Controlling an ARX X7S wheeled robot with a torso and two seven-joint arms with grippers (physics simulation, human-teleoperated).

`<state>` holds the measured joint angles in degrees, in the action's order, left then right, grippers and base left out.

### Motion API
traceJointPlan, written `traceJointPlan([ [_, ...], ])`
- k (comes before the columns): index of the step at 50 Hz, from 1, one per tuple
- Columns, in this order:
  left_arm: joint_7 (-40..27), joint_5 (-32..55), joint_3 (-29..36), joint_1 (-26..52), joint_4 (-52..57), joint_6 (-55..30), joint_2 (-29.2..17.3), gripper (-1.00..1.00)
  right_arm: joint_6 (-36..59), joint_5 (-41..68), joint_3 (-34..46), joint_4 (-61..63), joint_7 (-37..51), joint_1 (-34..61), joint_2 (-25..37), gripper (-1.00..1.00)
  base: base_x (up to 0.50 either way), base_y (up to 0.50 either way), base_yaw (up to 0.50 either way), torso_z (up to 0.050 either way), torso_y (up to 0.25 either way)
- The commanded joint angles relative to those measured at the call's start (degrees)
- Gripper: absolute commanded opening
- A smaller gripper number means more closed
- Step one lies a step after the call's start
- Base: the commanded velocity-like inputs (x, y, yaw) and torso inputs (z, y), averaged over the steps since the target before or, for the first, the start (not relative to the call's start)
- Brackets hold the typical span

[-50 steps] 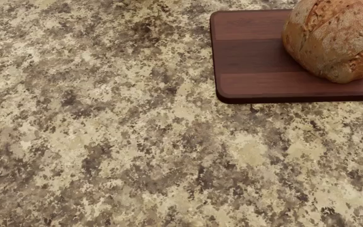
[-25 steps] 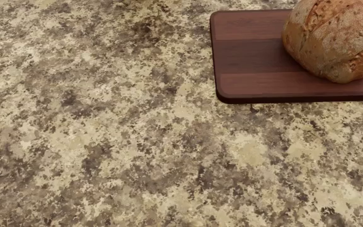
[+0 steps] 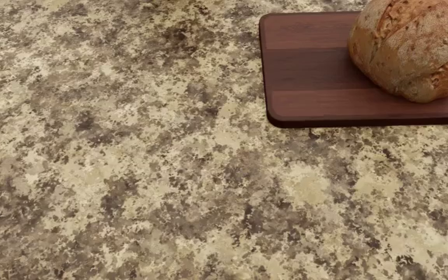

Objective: Pick up the wedge of cheese and place it on the slice of bread to prepare a simple cheese on bread dish.

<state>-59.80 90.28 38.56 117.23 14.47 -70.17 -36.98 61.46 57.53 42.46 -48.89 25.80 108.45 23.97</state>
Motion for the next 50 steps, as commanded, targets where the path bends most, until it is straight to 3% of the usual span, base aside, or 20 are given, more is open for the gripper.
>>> traceJointPlan([
  [1, 2.6, -2.6, 0.3, -1.3, 0.5, 1.3, -1.0, 1.00, -3.8, -3.0, 1.3, -6.1, -2.9, -0.1, -1.9, -1.00, 0.00, 0.00, 0.00, 0.000, 0.000],
  [34, -1.9, 2.1, 0.6, 1.5, -0.3, -0.2, 0.5, 1.00, -9.2, -6.3, 3.4, -16.6, -9.1, -0.1, -5.9, -1.00, 0.00, 0.00, 0.00, 0.000, 0.000],
  [50, 1.4, -1.3, 1.0, -0.1, 0.5, 1.3, -0.7, 1.00, -13.2, -8.9, 4.7, -24.8, -13.1, 0.1, -8.7, -1.00, 0.00, 0.00, 0.00, 0.000, 0.000],
])
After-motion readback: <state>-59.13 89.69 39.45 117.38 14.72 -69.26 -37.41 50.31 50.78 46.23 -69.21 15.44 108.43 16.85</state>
